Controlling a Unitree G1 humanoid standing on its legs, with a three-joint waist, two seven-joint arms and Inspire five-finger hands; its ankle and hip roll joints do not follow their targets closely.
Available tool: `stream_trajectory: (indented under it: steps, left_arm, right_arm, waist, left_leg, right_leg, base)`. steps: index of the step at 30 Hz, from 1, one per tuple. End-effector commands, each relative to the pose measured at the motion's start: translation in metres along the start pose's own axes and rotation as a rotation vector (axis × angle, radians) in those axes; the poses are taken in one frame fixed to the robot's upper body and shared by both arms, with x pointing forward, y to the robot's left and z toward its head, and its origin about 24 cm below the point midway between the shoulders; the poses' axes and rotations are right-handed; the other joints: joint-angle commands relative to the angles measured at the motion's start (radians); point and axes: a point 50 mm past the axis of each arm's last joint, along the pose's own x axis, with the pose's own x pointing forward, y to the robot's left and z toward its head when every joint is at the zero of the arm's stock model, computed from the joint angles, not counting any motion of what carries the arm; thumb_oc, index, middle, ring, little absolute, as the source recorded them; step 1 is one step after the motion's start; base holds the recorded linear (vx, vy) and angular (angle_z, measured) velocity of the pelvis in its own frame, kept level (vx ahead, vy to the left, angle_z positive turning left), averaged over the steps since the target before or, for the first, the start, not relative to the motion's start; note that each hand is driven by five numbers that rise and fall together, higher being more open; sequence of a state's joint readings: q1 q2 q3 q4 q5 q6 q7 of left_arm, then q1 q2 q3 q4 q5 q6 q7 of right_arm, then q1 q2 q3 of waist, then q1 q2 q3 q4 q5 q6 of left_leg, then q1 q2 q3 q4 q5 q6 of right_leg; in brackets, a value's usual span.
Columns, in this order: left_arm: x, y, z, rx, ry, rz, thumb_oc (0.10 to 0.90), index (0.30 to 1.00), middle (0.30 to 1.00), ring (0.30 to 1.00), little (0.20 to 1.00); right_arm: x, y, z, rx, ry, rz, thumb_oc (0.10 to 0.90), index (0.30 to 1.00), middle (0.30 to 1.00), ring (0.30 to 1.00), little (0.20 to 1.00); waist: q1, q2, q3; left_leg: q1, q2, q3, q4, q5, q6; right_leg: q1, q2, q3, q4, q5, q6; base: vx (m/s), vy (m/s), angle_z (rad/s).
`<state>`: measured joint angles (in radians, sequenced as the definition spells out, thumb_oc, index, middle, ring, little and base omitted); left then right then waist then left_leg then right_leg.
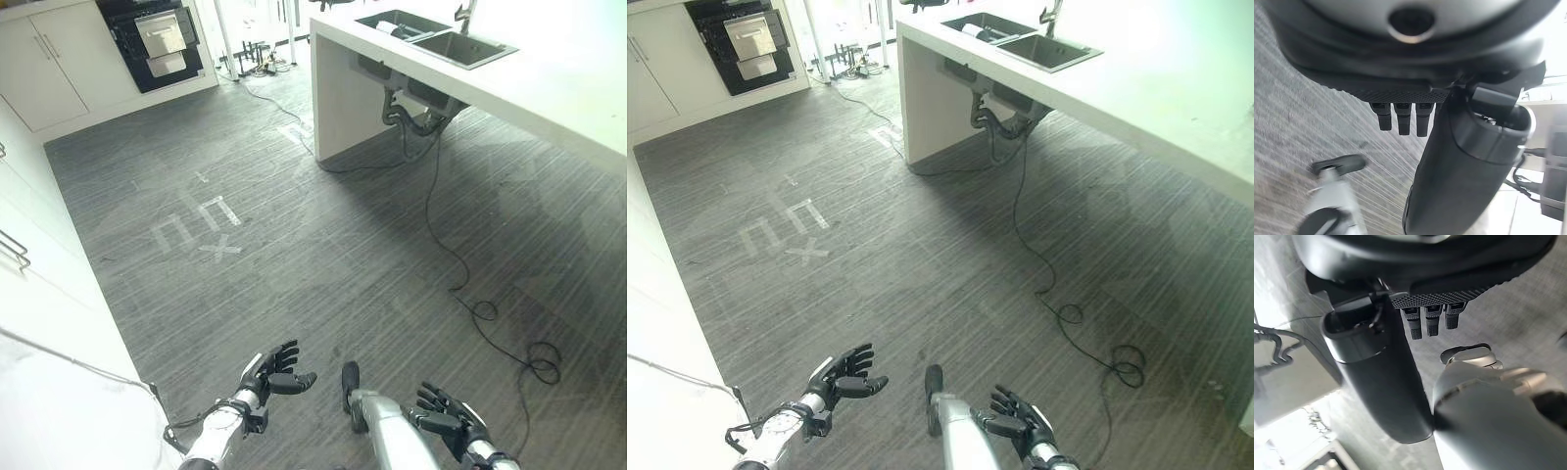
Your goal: Place the dishes in the dishwasher.
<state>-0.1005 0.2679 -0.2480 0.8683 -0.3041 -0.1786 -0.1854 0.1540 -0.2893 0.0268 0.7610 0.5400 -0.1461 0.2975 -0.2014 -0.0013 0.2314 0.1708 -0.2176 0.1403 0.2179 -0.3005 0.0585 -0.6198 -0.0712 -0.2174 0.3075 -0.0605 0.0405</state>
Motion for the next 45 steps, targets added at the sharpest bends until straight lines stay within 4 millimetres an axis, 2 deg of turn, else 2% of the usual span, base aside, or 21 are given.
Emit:
stream_trajectory:
  steps: [1, 3, 5, 6, 7, 8, 9, 12, 17, 18, 22, 26, 29, 30, 32, 34, 37, 40, 42, 43, 45]
  left_arm:
    - [0.0, 0.002, 0.026, 0.068, -0.126, -0.032, 0.8, 0.9, 0.9, 0.9, 0.9]
    - [0.0, 0.001, 0.022, 0.056, -0.103, -0.022, 0.8, 0.9, 0.9, 0.9, 0.9]
    - [-0.003, -0.001, 0.014, 0.021, -0.08, -0.014, 0.8, 0.9, 0.9, 0.9, 0.9]
    - [-0.003, 0.0, 0.014, 0.021, -0.08, -0.014, 0.8, 0.9, 0.9, 0.9, 0.9]
    - [-0.005, -0.001, 0.012, 0.018, -0.084, -0.013, 0.8, 0.9, 0.9, 0.9, 0.9]
    - [-0.009, 0.001, 0.01, 0.021, -0.081, 0.003, 0.8, 0.9, 0.9, 0.9, 0.9]
    - [-0.011, 0.005, 0.01, 0.022, -0.073, 0.012, 0.8, 0.9, 0.9, 0.9, 0.9]
    - [-0.012, 0.008, 0.01, 0.031, -0.067, -0.005, 0.8, 0.9, 0.9, 0.9, 0.9]
    - [-0.017, 0.013, 0.0, 0.019, -0.048, 0.019, 0.8, 0.9, 0.9, 0.9, 0.9]
    - [-0.019, 0.014, -0.003, 0.01, -0.04, 0.021, 0.8, 0.9, 0.9, 0.9, 0.9]
    - [-0.026, 0.015, -0.009, -0.024, -0.05, 0.008, 0.8, 0.9, 0.9, 0.9, 0.9]
    - [-0.031, 0.021, -0.01, -0.036, -0.051, 0.005, 0.8, 0.9, 0.9, 0.9, 0.9]
    - [-0.03, 0.026, -0.008, 0.02, -0.036, 0.005, 0.8, 0.9, 0.9, 0.9, 0.9]
    - [-0.028, 0.027, -0.004, 0.036, -0.036, -0.002, 0.8, 0.9, 0.9, 0.9, 0.9]
    - [-0.026, 0.028, 0.001, 0.056, -0.034, -0.006, 0.8, 0.9, 0.9, 0.9, 0.9]
    - [-0.023, 0.029, 0.005, 0.082, -0.027, -0.001, 0.8, 0.9, 0.9, 0.9, 0.9]
    - [-0.021, 0.025, 0.008, 0.045, -0.047, -0.04, 0.8, 0.9, 0.9, 0.9, 0.9]
    - [-0.021, 0.023, 0.011, -0.01, -0.076, -0.061, 0.8, 0.9, 0.9, 0.9, 0.9]
    - [-0.019, 0.025, 0.013, 0.003, -0.066, -0.06, 0.8, 0.9, 0.9, 0.9, 0.9]
    - [-0.018, 0.025, 0.012, 0.016, -0.055, -0.061, 0.8, 0.9, 0.9, 0.9, 0.9]
    - [-0.017, 0.021, 0.002, 0.061, -0.038, -0.076, 0.8, 0.9, 0.9, 0.9, 0.9]
  right_arm:
    - [0.005, -0.001, 0.039, -0.07, -0.16, 0.051, 0.8, 0.9, 0.9, 0.9, 0.9]
    - [0.007, 0.001, 0.043, -0.079, -0.163, 0.051, 0.8, 0.9, 0.9, 0.9, 0.9]
    - [0.014, 0.008, 0.059, -0.133, -0.193, 0.078, 0.8, 0.9, 0.9, 0.9, 0.9]
    - [0.014, 0.008, 0.06, -0.136, -0.195, 0.079, 0.8, 0.9, 0.9, 0.9, 0.9]
    - [0.014, 0.01, 0.067, -0.168, -0.212, 0.09, 0.8, 0.9, 0.9, 0.9, 0.9]
    - [0.013, 0.009, 0.074, -0.203, -0.224, 0.099, 0.8, 0.9, 0.9, 0.9, 0.9]
    - [0.013, 0.007, 0.077, -0.206, -0.229, 0.095, 0.8, 0.9, 0.9, 0.9, 0.9]
    - [0.013, 0.004, 0.084, -0.202, -0.25, 0.092, 0.8, 0.9, 0.9, 0.9, 0.9]
    - [0.022, 0.016, 0.081, -0.214, -0.223, 0.099, 0.8, 0.9, 0.9, 0.9, 0.9]
    - [0.023, 0.017, 0.076, -0.214, -0.209, 0.095, 0.8, 0.9, 0.9, 0.9, 0.9]
    - [0.022, 0.017, 0.067, -0.227, -0.179, 0.089, 0.8, 0.9, 0.9, 0.9, 0.9]
    - [0.019, 0.011, 0.062, -0.234, -0.159, 0.075, 0.8, 0.9, 0.9, 0.9, 0.9]
    - [0.016, 0.006, 0.057, -0.191, -0.17, 0.058, 0.8, 0.9, 0.9, 0.9, 0.9]
    - [0.016, 0.008, 0.058, -0.175, -0.185, 0.046, 0.8, 0.9, 0.9, 0.9, 0.9]
    - [0.018, 0.012, 0.059, -0.147, -0.208, 0.027, 0.8, 0.9, 0.9, 0.9, 0.9]
    - [0.018, 0.018, 0.059, -0.149, -0.213, 0.014, 0.8, 0.9, 0.9, 0.9, 0.9]
    - [0.02, 0.02, 0.055, -0.191, -0.193, 0.028, 0.8, 0.9, 0.9, 0.9, 0.9]
    - [0.019, 0.015, 0.055, -0.192, -0.198, 0.018, 0.8, 0.9, 0.9, 0.9, 0.9]
    - [0.013, 0.004, 0.053, -0.158, -0.201, -0.005, 0.8, 0.9, 0.9, 0.9, 0.9]
    - [0.011, 0.0, 0.051, -0.141, -0.201, -0.012, 0.8, 0.9, 0.9, 0.9, 0.9]
    - [0.004, -0.012, 0.041, -0.107, -0.187, -0.019, 0.8, 0.9, 0.9, 0.9, 0.9]
  waist:
    - [0.016, -0.015, -0.034]
    - [0.016, -0.009, -0.05]
    - [0.031, 0.02, -0.079]
    - [0.033, 0.015, -0.082]
    - [0.044, 0.011, -0.08]
    - [0.069, -0.011, -0.073]
    - [0.084, -0.025, -0.062]
    - [0.118, -0.023, -0.035]
    - [0.171, -0.009, -0.016]
    - [0.181, 0.022, -0.021]
    - [0.209, 0.054, -0.019]
    - [0.211, 0.042, -0.017]
    - [0.203, 0.027, -0.037]
    - [0.194, 0.024, -0.044]
    - [0.175, 0.035, -0.054]
    - [0.15, 0.043, -0.057]
    - [0.129, 0.073, -0.038]
    - [0.094, 0.077, -0.006]
    - [0.061, 0.058, 0.003]
    - [0.05, 0.045, 0.006]
    - [0.037, 0.017, 0.015]
  left_leg:
    - [-0.026, 0.103, -0.061, 0.082, -0.102, -0.008]
    - [0.029, 0.106, -0.07, 0.082, -0.107, -0.025]
    - [0.132, 0.151, -0.071, 0.082, 0.177, -0.131]
    - [0.133, 0.148, -0.07, 0.082, 0.204, -0.136]
    - [0.072, 0.16, -0.061, 0.234, 0.289, -0.163]
    - [-0.096, 0.181, -0.048, 0.527, 0.343, -0.174]
    - [-0.219, 0.221, -0.031, 0.694, 0.345, -0.167]
    - [-0.39, 0.225, -0.01, 0.744, 0.318, -0.139]
    - [-0.359, 0.169, 0.052, 0.082, 0.253, -0.094]
    - [-0.441, 0.196, 0.001, 0.082, 0.222, -0.104]
    - [-0.552, 0.248, -0.049, 0.082, 0.264, -0.128]
    - [-0.527, 0.268, 0.02, 0.082, 0.266, -0.101]
    - [-0.461, 0.216, 0.008, 0.082, 0.205, -0.047]
    - [-0.437, 0.201, 0.007, 0.082, 0.185, -0.029]
    - [-0.402, 0.185, -0.003, 0.082, 0.156, -0.003]
    - [-0.358, 0.148, -0.011, 0.082, 0.111, 0.038]
    - [-0.314, 0.16, -0.016, 0.082, 0.081, 0.047]
    - [-0.255, 0.16, -0.039, 0.082, 0.051, 0.038]
    - [-0.214, 0.141, -0.072, 0.082, 0.021, 0.033]
    - [-0.193, 0.132, -0.082, 0.082, 0.009, 0.03]
    - [-0.132, 0.118, -0.087, 0.082, -0.036, 0.006]
  right_leg:
    - [0.212, -0.049, 0.021, -0.007, 0.046, 0.123]
    - [0.243, -0.036, 0.038, -0.007, 0.062, 0.107]
    - [0.315, 0.002, 0.03, -0.007, 0.033, 0.056]
    - [0.317, 0.0, 0.033, -0.007, 0.03, 0.054]
    - [0.357, 0.008, 0.045, -0.007, 0.0, 0.033]
    - [0.416, 0.001, 0.055, -0.007, -0.041, 0.003]
    - [0.453, -0.006, 0.051, -0.007, -0.067, -0.017]
    - [0.521, -0.001, 0.043, -0.007, -0.105, -0.033]
    - [0.573, 0.016, 0.1, -0.007, -0.155, 0.011]
    - [0.582, 0.051, 0.111, -0.007, -0.167, 0.015]
    - [0.613, 0.08, 0.127, -0.007, -0.202, 0.013]
    - [0.672, 0.039, 0.107, -0.007, -0.241, 0.03]
    - [0.741, 0.036, 0.124, -0.007, -0.269, 0.027]
    - [0.765, 0.036, 0.118, -0.007, -0.262, 0.027]
    - [0.805, 0.036, 0.098, -0.007, -0.138, 0.05]
    - [0.677, 0.028, 0.111, 0.296, 0.051, 0.124]
    - [0.517, 0.017, 0.063, 0.433, 0.063, 0.105]
    - [0.429, 0.043, 0.026, 0.309, 0.014, 0.089]
    - [0.407, 0.047, 0.035, 0.091, 0.049, 0.085]
    - [0.378, 0.014, 0.031, -0.007, 0.063, 0.091]
    - [0.206, -0.107, 0.063, -0.007, 0.02, 0.128]
  base:
    - [0.47, -0.234, -0.03]
    - [0.49, -0.245, -0.07]
    - [0.52, -0.282, 0.09]
    - [0.34, -0.205, -0.06]
    - [0.37, -0.291, 0.0]
    - [0.44, -0.395, 0.02]
    - [0.34, -0.362, 0.13]
    - [0.2, -0.139, -0.19]
    - [0.39, 0.07, -0.99]
    - [0.41, 0.125, -0.46]
    - [0.33, 0.112, -0.64]
    - [0.42, 0.159, -1.11]
    - [0.63, 0.249, 0.07]
    - [0.64, 0.289, 0.0]
    - [0.4, 0.239, 0.2]
    - [0.37, 0.273, 0.14]
    - [0.23, 0.161, -0.12]
    - [0.26, -0.067, -0.34]
    - [0.35, -0.23, -0.08]
    - [0.47, -0.364, 0.09]
    - [0.49, -0.381, 0.85]
